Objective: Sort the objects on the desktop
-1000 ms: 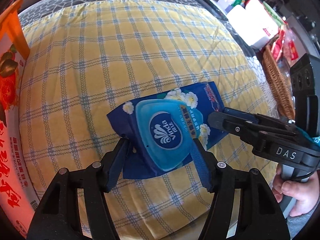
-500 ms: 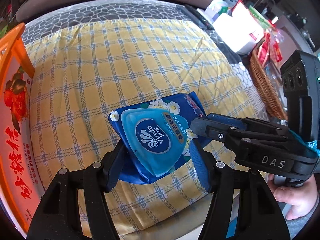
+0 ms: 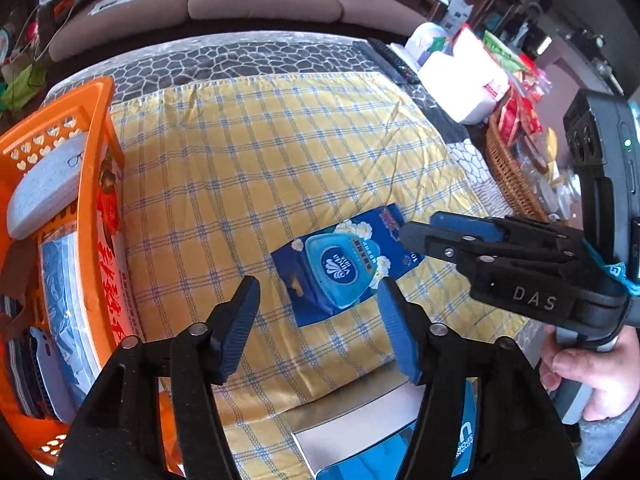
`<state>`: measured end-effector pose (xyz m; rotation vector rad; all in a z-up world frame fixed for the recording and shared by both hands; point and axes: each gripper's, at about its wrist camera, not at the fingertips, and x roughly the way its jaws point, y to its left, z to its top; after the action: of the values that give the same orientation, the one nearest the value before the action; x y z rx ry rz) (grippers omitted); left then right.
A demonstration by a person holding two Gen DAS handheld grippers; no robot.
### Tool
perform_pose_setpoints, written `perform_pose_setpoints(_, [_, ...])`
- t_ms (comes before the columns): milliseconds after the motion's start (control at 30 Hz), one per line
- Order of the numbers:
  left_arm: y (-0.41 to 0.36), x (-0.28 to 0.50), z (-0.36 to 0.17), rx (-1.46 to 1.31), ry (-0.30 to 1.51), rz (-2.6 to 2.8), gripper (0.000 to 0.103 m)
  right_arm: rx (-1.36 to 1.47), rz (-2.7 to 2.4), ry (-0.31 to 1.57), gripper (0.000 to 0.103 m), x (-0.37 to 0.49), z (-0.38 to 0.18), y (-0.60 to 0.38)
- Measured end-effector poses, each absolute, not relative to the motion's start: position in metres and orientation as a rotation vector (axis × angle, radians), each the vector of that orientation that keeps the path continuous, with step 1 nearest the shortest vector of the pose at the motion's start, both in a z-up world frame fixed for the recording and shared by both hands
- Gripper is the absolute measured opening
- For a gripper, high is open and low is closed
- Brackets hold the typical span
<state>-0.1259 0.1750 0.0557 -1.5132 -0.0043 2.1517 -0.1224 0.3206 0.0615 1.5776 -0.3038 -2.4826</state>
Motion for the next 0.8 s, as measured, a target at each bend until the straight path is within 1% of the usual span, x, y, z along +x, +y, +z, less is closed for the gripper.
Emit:
perform_pose_setpoints(67, [0.17, -0.127, 0.045, -1.544, -0.025, 2.143, 0.063, 1.625, -2.483, -0.336, 0.046, -0.12, 0.048, 0.333])
perform_pose_setpoints(133, [0.168, -0.128, 0.034, -1.569, -0.04, 2.134, 0.068, 1.663, -2.481, -0.366, 0.055, -0.116, 0.036, 0.346])
perform_pose_setpoints(167, [0.168, -0.127, 0.029, -1.582, -0.051, 2.122, 0.071, 1.682, -2.482, -0.373, 0.057, -0.116, 0.03, 0.352])
perform_pose_setpoints(200, [0.168, -0.127, 0.023, -1.597, -0.062, 2.106, 0.071, 1.698, -2.484, -0.378, 0.058, -0.113, 0.026, 0.358])
perform_pose_setpoints(333, [0.174, -0.128, -0.001, -1.649, -0.084, 2.062, 0.071, 1.734, -2.477, -0.446, 0.058, -0.111, 0.009, 0.379])
perform_pose_setpoints(500, [0.184, -0.125, -0.018, -1.68, -0.08, 2.004, 0.071, 1.751, -2.456, -0.541, 0.058, -0.114, -0.01, 0.396])
perform_pose_setpoints(700, [0.189, -0.122, -0.024, -1.703, -0.178, 1.905, 0.071, 1.713, -2.38, -0.712, 0.058, -0.114, -0.029, 0.404])
perform_pose_setpoints(767, [0.192, -0.12, -0.024, -1.709, -0.219, 1.854, 0.069, 1.702, -2.368, -0.757, 0.056, -0.113, -0.033, 0.406])
perform_pose_setpoints(800, [0.193, -0.118, -0.025, -1.712, -0.236, 1.83, 0.069, 1.693, -2.364, -0.774, 0.049, -0.113, -0.034, 0.406])
